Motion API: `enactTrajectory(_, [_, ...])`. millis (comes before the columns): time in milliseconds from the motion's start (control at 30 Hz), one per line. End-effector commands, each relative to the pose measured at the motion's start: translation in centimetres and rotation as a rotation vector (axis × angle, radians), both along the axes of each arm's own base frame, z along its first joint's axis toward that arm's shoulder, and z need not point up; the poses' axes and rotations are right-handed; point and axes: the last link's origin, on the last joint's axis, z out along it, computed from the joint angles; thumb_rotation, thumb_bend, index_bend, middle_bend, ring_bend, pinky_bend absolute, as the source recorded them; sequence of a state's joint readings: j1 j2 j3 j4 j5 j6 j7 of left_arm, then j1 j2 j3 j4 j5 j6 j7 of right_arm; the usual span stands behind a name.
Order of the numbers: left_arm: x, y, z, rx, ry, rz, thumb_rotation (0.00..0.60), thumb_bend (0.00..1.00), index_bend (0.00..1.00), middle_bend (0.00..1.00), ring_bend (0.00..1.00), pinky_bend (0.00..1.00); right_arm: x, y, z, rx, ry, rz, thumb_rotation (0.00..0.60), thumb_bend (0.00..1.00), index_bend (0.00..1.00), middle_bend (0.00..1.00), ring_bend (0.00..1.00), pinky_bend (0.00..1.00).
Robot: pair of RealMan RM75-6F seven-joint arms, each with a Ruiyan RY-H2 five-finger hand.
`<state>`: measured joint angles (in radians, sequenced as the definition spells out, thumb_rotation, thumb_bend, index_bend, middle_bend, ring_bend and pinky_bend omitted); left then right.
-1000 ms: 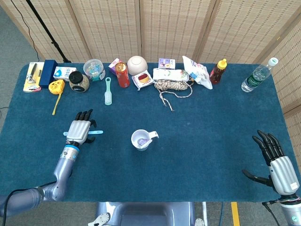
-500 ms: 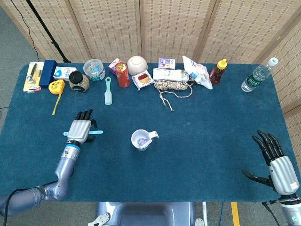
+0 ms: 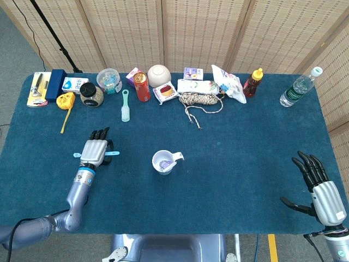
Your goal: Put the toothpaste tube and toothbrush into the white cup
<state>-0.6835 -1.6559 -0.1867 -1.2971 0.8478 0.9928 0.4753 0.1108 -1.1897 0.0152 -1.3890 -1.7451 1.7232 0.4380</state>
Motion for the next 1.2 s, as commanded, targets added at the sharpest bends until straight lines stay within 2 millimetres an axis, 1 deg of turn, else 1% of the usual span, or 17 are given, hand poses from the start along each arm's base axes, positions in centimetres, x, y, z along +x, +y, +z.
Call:
enactTrajectory(33, [0.0, 0.1, -0.1, -0.003, 0.002, 0.005, 0.6, 0.35, 0.47, 0.0, 0.0, 0.0, 0.0, 0.0, 0.0, 0.0, 0.0, 0.0, 0.6, 0.0, 0.0, 0.0, 0.0, 0.0])
enactTrajectory(300, [0.1, 0.2, -0.3, -0.002, 0.012, 0.004, 0.6, 0.35, 0.47, 0.0, 0.0, 0.0, 0.0, 0.0, 0.0, 0.001, -0.003, -0.001, 0.6, 0.0, 0.0, 0.0, 0.0, 0.0])
enactTrajectory(467, [0.2, 0.1, -0.6, -0.008, 0.016, 0.006, 0.6, 0.36, 0.51, 0.0, 0.0, 0.0, 0.0, 0.0, 0.1, 0.001, -0.005, 0.0, 0.6, 0.0, 0.0, 0.0, 0.0, 0.0])
enactTrajectory(667, [0.2, 0.0, -0.6, -0.004, 0.019, 0.005, 0.6, 0.4, 0.55, 0.0, 0.0, 0.0, 0.0, 0.0, 0.1, 0.001, -0.004, 0.0, 0.6, 0.0, 0.0, 0.0, 0.0, 0.0])
enactTrajectory(1000, [0.3, -0.1, 0.3, 0.015, 0.011, -0.009, 0.6, 0.41, 0.56, 0.0, 0.0, 0.0, 0.1, 0.0, 0.0, 0.004, -0.007, 0.004, 0.6, 0.0, 0.0, 0.0, 0.0, 0.0])
enactTrajectory(1200, [1.3, -0.3, 1.3, 0.025, -0.045, -0.03, 0.6, 0.41, 0.56, 0.0, 0.0, 0.0, 0.0, 0.0, 0.0, 0.003, -0.008, 0.002, 0.6, 0.0, 0.0, 0.0, 0.0, 0.0])
